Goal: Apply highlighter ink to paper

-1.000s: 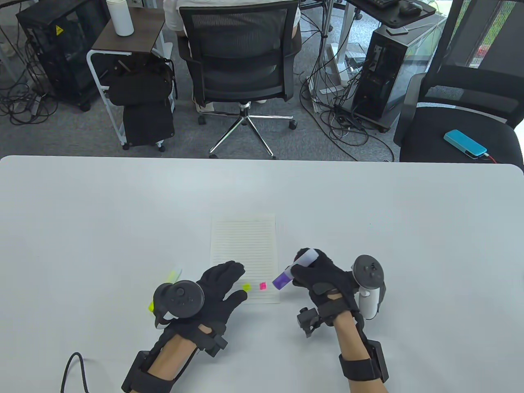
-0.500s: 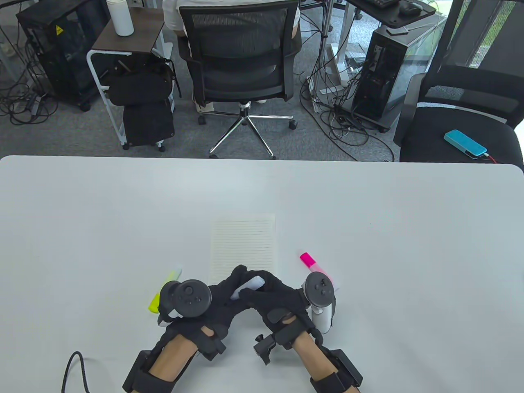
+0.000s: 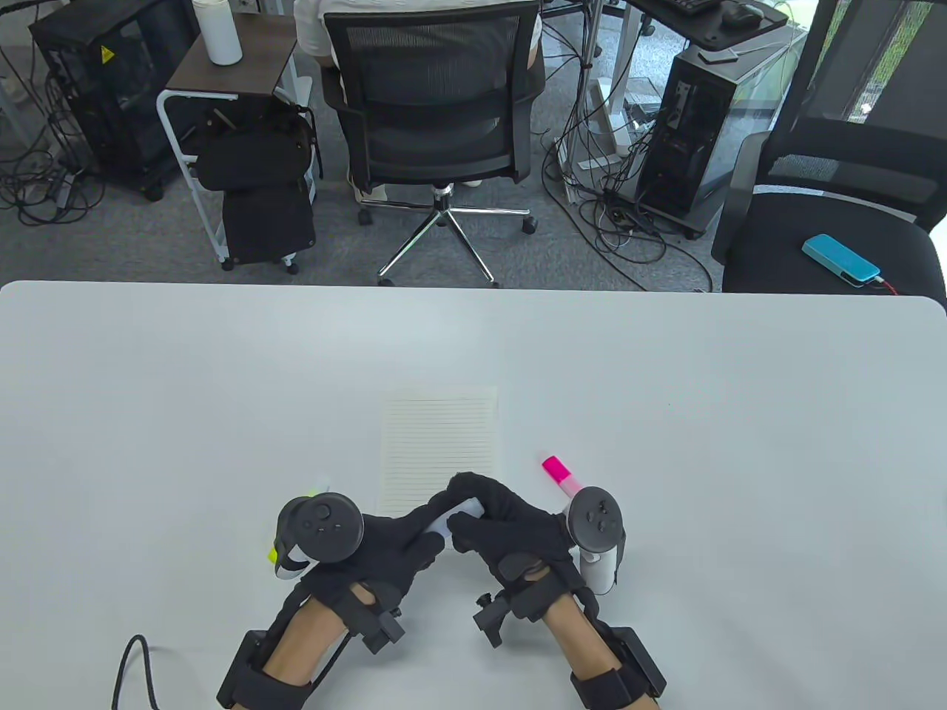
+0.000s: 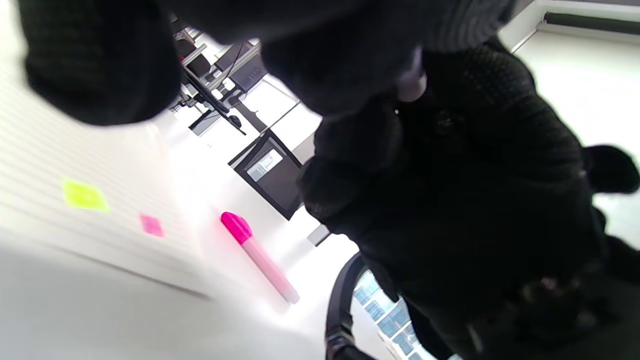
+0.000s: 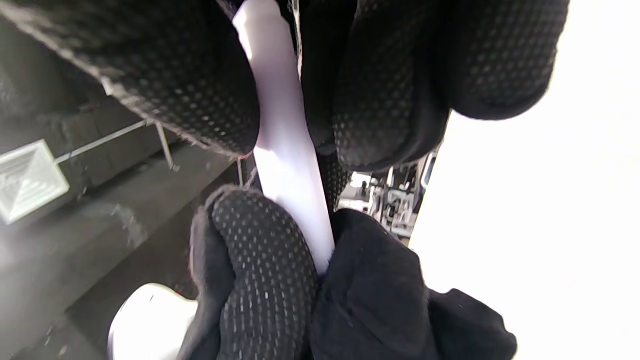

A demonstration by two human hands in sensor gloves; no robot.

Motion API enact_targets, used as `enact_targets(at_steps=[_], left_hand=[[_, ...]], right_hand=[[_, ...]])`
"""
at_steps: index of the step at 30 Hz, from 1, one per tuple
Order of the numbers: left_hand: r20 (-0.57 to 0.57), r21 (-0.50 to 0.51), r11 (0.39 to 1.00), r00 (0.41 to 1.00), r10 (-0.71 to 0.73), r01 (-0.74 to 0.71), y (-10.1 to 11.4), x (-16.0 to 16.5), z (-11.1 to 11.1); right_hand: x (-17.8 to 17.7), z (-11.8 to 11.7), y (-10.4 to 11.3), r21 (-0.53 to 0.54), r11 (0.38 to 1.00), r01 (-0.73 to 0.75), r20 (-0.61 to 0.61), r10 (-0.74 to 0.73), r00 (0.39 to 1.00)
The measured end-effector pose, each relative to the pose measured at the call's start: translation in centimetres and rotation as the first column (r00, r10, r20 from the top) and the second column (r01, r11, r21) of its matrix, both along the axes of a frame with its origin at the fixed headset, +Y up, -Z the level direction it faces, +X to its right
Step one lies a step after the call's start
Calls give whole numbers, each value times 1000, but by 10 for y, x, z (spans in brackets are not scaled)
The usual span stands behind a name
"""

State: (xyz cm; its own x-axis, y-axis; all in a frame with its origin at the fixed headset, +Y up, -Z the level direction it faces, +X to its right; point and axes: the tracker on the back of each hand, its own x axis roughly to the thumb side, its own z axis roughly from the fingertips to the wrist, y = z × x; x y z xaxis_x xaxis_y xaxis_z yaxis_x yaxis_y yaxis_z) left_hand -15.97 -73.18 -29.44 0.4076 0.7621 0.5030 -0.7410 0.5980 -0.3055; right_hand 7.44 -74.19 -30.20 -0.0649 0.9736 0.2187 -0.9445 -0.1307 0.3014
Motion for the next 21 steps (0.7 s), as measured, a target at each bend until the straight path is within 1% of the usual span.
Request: enact_targets(at_steps=[2, 4, 6, 8, 13, 14, 15, 16, 17, 18, 19, 20, 21], left_hand=[[-3, 13, 1000, 1000, -23, 23, 0, 1, 1], [1, 3, 999, 999, -32, 32, 0, 4, 1], [12, -26, 1000, 1000, 4, -4, 0, 5, 1], [7, -46, 999, 1000, 28, -28, 1, 6, -1], [0, -74, 996, 999, 45, -44, -1, 3, -4], [-6, -99, 994, 999, 52, -53, -5, 0, -6], [13, -160, 980, 993, 119, -116, -8, 1, -7], [12, -176, 972, 987, 159, -154, -9, 1, -7], [-9, -140, 975, 985, 174, -174, -10, 0, -6], [-19, -134, 975, 984, 176, -177, -9, 1, -5], [-10, -112, 987, 993, 118, -118, -6, 3, -3], [-34, -58, 998, 999, 33, -35, -4, 3, -1], [-93, 20, 997, 993, -77, 80, 0, 1, 2]], right_hand=[[2, -1, 3, 50, 997, -62, -31, 63, 998], [3, -2, 7, 115, 987, -112, -28, 116, 993], [5, -3, 11, 154, 984, -88, -52, 97, 994], [5, -2, 15, 185, 980, -74, -43, 83, 996], [5, -1, 16, 210, 975, -73, -54, 86, 995], [5, -1, 21, 249, 968, -43, -60, 60, 996], [7, 1, 25, 270, 958, -97, -45, 113, 993], [8, 1, 27, 296, 948, -115, -38, 132, 991], [9, 2, 31, 299, 947, -115, -36, 132, 991], [10, 1, 31, 295, 948, -119, -37, 136, 990], [12, 1, 30, 289, 952, -102, -26, 114, 993], [15, 0, 29, 278, 956, -91, -9, 97, 995], [20, -2, 28, 265, 960, -96, 23, 94, 995]])
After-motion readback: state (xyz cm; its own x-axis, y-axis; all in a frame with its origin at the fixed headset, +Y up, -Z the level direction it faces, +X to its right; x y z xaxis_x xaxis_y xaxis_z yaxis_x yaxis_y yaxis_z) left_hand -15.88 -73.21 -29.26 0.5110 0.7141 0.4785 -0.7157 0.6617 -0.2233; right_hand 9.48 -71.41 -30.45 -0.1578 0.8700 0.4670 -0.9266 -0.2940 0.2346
